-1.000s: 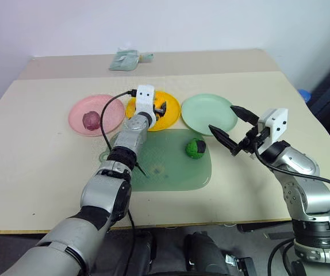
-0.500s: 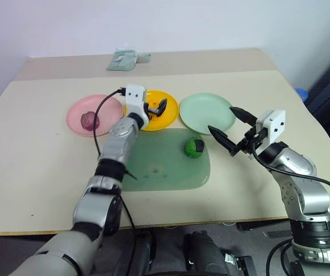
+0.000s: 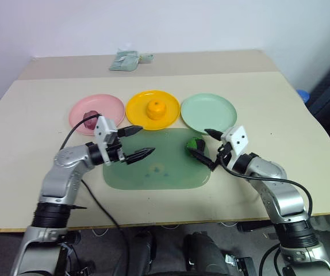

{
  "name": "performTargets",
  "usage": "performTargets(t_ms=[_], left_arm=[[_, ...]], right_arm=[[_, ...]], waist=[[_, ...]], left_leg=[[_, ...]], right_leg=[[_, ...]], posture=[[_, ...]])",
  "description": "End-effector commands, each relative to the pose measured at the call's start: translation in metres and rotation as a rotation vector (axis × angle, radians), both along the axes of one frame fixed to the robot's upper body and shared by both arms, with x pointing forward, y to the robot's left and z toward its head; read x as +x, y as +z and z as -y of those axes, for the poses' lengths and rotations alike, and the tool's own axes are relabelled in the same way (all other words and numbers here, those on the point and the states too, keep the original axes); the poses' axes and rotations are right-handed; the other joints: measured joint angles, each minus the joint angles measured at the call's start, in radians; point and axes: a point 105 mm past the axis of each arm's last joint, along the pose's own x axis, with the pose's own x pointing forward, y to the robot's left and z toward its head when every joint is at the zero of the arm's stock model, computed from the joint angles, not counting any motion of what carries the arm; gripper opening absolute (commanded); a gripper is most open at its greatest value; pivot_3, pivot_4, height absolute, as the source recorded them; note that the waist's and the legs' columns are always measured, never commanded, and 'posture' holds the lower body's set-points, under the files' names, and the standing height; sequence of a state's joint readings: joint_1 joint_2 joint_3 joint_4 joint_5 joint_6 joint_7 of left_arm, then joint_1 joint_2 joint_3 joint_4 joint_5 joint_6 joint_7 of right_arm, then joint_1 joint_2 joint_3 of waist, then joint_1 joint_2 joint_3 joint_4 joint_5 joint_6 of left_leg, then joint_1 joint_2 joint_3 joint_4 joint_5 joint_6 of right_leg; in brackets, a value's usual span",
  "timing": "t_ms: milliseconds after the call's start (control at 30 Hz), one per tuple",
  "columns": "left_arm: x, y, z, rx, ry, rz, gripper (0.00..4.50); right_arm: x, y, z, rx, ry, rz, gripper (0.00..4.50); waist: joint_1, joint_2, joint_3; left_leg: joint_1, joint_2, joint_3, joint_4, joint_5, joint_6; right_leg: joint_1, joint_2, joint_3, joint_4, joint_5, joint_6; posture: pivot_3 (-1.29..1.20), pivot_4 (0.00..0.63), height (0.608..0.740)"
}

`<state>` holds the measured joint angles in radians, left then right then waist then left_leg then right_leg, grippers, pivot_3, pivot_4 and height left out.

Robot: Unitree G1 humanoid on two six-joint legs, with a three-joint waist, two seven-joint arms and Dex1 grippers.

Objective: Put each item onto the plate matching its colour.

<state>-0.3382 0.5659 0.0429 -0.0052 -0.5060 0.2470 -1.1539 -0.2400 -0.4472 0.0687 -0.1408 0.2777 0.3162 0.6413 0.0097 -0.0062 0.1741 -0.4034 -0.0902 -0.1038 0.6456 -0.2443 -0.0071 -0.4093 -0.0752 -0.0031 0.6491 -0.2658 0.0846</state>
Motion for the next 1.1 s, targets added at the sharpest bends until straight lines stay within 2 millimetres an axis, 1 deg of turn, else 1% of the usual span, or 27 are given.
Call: performTargets(t_ms=[33,167,300,367,400,467,533,567,633,700,767,833,900,967,1000,1100], left_arm=[[-0.021,0.013,-0.011,0.007,-0.097,0.039,4.48],[-0.033,0.008,-0.019,0.048,-0.116,0.029,4.48],[-0.035,0.007,-0.017,0.04,-0.102,0.032,4.48],[-0.036,0.006,-0.016,0.032,-0.089,0.031,4.5],[-0.036,0.006,-0.015,0.03,-0.083,0.032,4.5],[-0.037,0.005,-0.015,0.028,-0.073,0.033,4.5],[-0.037,0.004,-0.014,0.022,-0.055,0.029,4.5],[-0.037,0.003,-0.014,0.015,-0.031,0.027,4.5],[-0.033,0.001,-0.012,0.012,0.023,0.04,4.5],[-0.031,0.001,-0.01,0.005,0.057,0.045,4.5],[-0.026,0.002,-0.007,-0.008,0.105,0.042,4.5],[-0.017,0.003,-0.002,-0.021,0.184,0.055,4.5],[-0.011,0.004,0.004,-0.039,0.24,0.06,4.5],[-0.008,0.008,0.012,-0.067,0.283,0.079,4.5],[-0.008,0.01,0.014,-0.079,0.299,0.087,4.5],[-0.006,0.011,0.015,-0.083,0.345,0.089,4.5]], right_arm=[[0.006,-0.001,-0.003,-0.008,-0.016,0.007,4.5],[0.013,-0.008,-0.001,-0.026,-0.048,0.003,4.5],[0.018,-0.01,0.0,-0.018,-0.052,-0.005,4.5],[0.02,-0.009,0.0,-0.008,-0.056,-0.004,3.98],[0.021,-0.008,0.001,-0.007,-0.058,-0.002,3.65],[0.022,-0.006,0.001,-0.004,-0.06,0.01,2.65],[0.023,-0.001,0.003,0.0,-0.066,0.027,1.93],[0.025,0.005,0.004,0.013,-0.074,0.045,1.82],[0.03,0.018,0.007,0.036,-0.091,0.074,1.82],[0.035,0.025,0.01,0.044,-0.105,0.094,1.82],[0.045,0.032,0.016,0.055,-0.131,0.105,1.82],[0.065,0.042,0.028,0.052,-0.193,0.121,1.82],[0.089,0.046,0.042,0.052,-0.275,0.121,1.82],[0.114,0.043,0.055,0.024,-0.368,0.098,1.82],[0.121,0.04,0.058,0.014,-0.394,0.085,1.82],[0.133,0.032,0.061,-0.015,-0.429,0.061,1.82]], waist=[[0.0,0.0,0.0],[0.001,0.0,0.0],[0.002,0.0,0.0],[0.001,0.001,0.0],[0.001,0.001,0.0],[0.0,0.001,0.0],[0.0,0.001,0.0],[-0.001,0.001,0.001],[0.0,0.002,0.001],[0.0,0.002,0.001],[0.0,0.002,0.001],[0.0,0.002,0.001],[-0.002,0.002,0.002],[0.002,0.002,0.002],[-0.005,0.004,0.003],[-0.019,0.004,0.003]], left_leg=[[0.0,0.0,0.0,0.0,0.0,0.0],[0.0,0.0,0.0,0.0,0.0,0.0],[0.0,0.0,0.0,0.0,0.0,0.0],[0.0,0.0,0.0,0.0,0.0,0.0],[0.0,0.0,0.0,0.0,0.0,0.0],[0.0,0.0,0.0,-0.001,0.0,0.0],[0.0,0.0,0.0,-0.001,0.0,0.0],[0.0,0.0,0.0,-0.001,0.0,0.0],[0.0,0.0,0.0,-0.001,0.0,0.0],[0.0,0.0,0.0,-0.001,0.0,0.0],[0.0,0.0,0.0,-0.001,0.0,0.0],[0.0,0.0,0.0,0.0,0.0,0.0],[0.0,0.0,0.0,0.0,0.0,0.0],[0.0,0.0,0.0,-0.001,0.0,0.001],[0.0,0.0,0.0,-0.003,0.0,0.0],[-0.001,-0.001,0.002,-0.002,0.001,0.0]], right_leg=[[0.0,0.0,0.0,0.0,0.0,0.0],[0.0,0.0,0.0,0.0,0.0,0.0],[0.0,0.0,0.0,0.0,0.0,0.0],[0.0,0.0,0.0,0.0,0.0,0.0],[0.0,0.0,0.0,0.0,0.0,0.0],[0.0,0.0,0.0,0.0,0.0,0.0],[0.0,0.0,0.0,0.0,0.0,0.001],[-0.001,0.0,0.0,0.0,0.001,0.002],[-0.001,0.0,0.0,0.0,0.001,0.002],[-0.001,0.0,0.0,0.0,0.001,0.002],[0.0,0.0,0.0,0.0,0.001,0.002],[0.0,0.0,0.0,0.0,0.001,0.002],[0.0,0.001,0.0,0.0,0.002,0.003],[0.0,0.001,0.0,0.0,0.002,0.003],[-0.001,0.001,0.0,0.0,0.002,0.003],[-0.002,0.0,0.001,0.0,0.003,0.002]], posture=[[0.0,0.15,0.74],[0.0,0.15,0.74],[0.0,0.15,0.74],[0.0,0.15,0.74],[0.0,0.15,0.74],[0.0,0.15,0.74],[0.0,0.15,0.74],[0.0,0.15,0.74],[0.0,0.15,0.74],[0.0,0.15,0.74],[0.0,0.15,0.74],[0.0,0.15,0.74],[0.0,0.15,0.74],[0.0,0.15,0.74],[0.0,0.15,0.74],[0.0,0.15,0.74]])
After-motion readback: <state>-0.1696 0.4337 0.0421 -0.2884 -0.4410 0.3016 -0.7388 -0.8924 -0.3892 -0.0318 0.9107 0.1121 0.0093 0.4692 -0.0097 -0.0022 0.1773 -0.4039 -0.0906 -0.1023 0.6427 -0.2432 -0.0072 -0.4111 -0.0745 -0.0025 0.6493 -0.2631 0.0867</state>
